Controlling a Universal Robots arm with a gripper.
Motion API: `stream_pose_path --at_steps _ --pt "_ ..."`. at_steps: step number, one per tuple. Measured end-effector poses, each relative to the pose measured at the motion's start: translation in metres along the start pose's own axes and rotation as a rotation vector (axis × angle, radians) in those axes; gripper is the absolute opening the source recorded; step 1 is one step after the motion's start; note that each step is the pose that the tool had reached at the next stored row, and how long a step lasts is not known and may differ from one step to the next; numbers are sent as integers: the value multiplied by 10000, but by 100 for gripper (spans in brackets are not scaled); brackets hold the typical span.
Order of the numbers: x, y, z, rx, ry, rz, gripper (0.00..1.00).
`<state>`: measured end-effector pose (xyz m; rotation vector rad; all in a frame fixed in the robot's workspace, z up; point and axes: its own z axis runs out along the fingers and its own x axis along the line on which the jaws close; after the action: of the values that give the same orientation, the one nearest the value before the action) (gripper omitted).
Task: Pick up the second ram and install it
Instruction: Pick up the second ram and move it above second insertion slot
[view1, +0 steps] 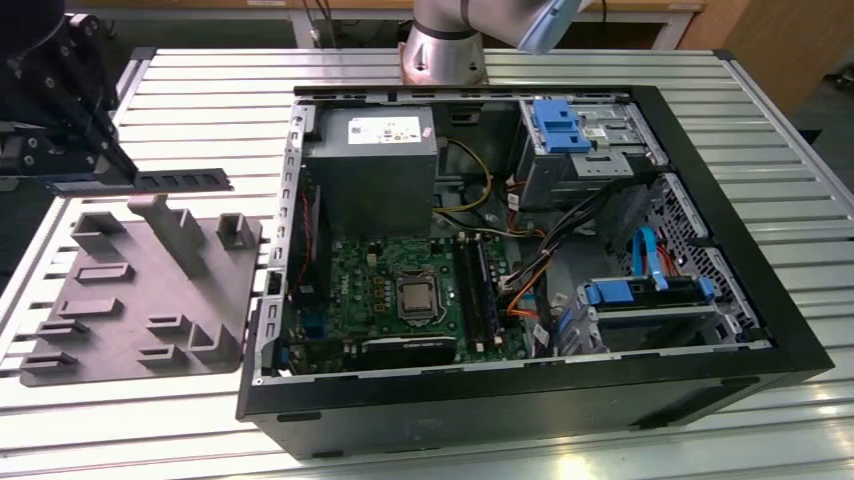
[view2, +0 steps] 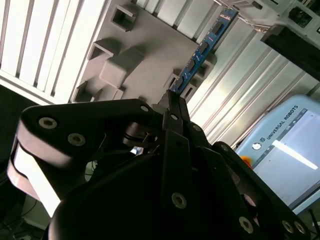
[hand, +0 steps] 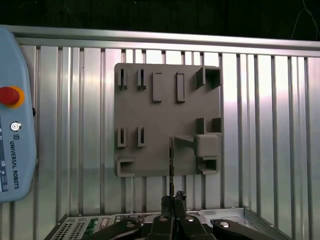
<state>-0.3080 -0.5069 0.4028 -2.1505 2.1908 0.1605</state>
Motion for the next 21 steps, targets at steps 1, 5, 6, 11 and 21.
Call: stream_pose_path --at_steps 1,5,6,11,21 --pt "0 -18 0 0 0 0 12" --pt "-2 -81 -1 -1 0 0 12" --pt "-2 -98 -2 -1 0 0 12" --pt "-4 -177 -3 -1 -1 0 12" --pt "-8 -320 -6 -2 0 0 12"
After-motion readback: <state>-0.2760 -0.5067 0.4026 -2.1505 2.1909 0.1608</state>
